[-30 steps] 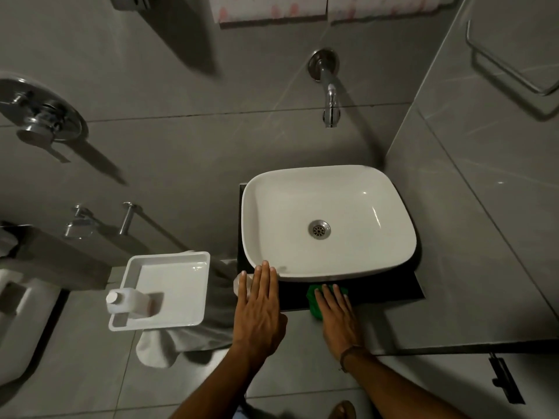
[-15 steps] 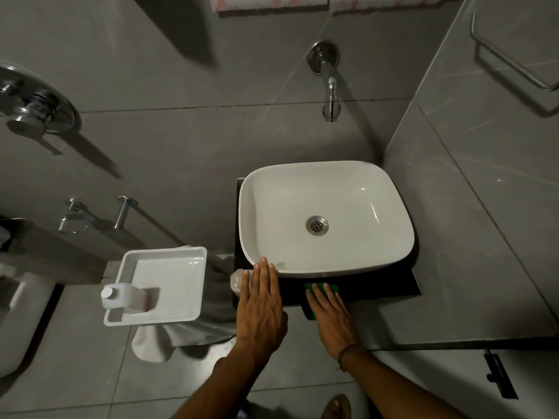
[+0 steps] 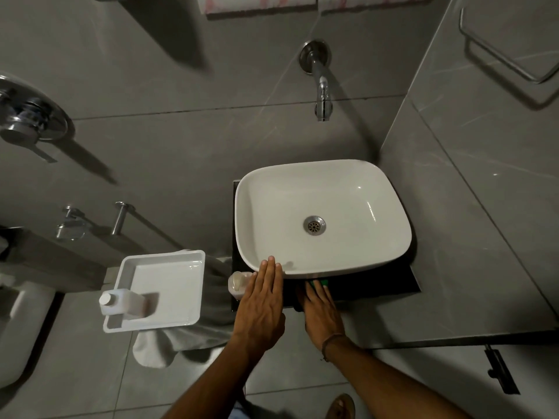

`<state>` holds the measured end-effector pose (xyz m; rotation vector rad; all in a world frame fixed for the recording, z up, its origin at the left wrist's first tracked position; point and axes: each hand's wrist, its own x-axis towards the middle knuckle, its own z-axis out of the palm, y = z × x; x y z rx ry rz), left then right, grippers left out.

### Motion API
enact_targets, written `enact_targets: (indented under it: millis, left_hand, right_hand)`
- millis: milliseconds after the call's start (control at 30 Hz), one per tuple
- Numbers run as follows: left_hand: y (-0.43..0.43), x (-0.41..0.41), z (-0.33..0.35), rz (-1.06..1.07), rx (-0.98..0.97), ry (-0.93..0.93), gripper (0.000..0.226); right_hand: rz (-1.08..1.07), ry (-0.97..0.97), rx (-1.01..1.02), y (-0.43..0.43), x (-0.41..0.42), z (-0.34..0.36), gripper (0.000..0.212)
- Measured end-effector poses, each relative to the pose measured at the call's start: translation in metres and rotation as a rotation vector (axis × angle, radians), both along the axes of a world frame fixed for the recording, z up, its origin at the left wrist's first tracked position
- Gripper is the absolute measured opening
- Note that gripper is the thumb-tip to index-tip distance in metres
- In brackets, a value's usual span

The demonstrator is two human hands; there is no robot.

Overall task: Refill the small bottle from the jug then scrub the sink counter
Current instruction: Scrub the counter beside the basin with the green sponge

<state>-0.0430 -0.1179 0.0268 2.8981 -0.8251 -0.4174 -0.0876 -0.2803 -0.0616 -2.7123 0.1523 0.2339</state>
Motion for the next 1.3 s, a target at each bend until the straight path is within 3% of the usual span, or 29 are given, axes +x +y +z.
enact_targets:
  millis: [67,167,300,367,500,667,833,933,1100,1300]
  left_hand:
    - [0.003,0.001,-0.004,-0.019,-0.027,-0.019,0.087]
    - [0.006,0.002,-0.007,-0.042,-0.056,-0.025,0.088]
    - [0.009,0.004,-0.006,-0.045,-0.112,-0.04,0.087]
    - [0.01,0.006,-0.006,-0.056,-0.105,-0.047,0.087]
    - [0.007,0.004,-0.003,-0.046,-0.077,-0.006,0.085]
    - [0.004,0.004,0.008,-0.064,-0.018,0.043,0.09]
    - [0.001,0.001,0.014,-0.042,0.015,0.076,0.091]
    - [-0.004,-0.005,0.018,-0.024,-0.062,0.057,0.083]
    - [-0.004,-0.009,0.018,-0.024,-0.029,0.06,0.087]
    - [-0.005,-0.011,0.019,-0.029,0.027,0.058,0.095]
  right_hand:
    - [-0.088,0.011,0.23,0.021,0.003,0.005,0.066]
    - [-0.007,-0.02,0.349,0.03,-0.006,0.002,0.059]
    - [0.225,-0.114,0.005,-0.015,-0.019,-0.004,0.08]
    - [0.188,-0.128,-0.077,-0.039,-0.016,-0.005,0.076]
    - [0.05,-0.064,-0.081,-0.033,0.0,0.0,0.068]
    - [0.286,-0.144,-0.095,-0.058,-0.035,-0.003,0.075]
    - [0.056,0.0,-0.141,-0.138,-0.028,-0.001,0.076]
    - [-0.05,-0.026,-0.118,-0.134,-0.014,0.008,0.072]
    - [0.124,-0.003,-0.101,-0.157,-0.053,-0.002,0.079]
    - [-0.342,0.004,-0.085,-0.184,-0.028,0.012,0.079]
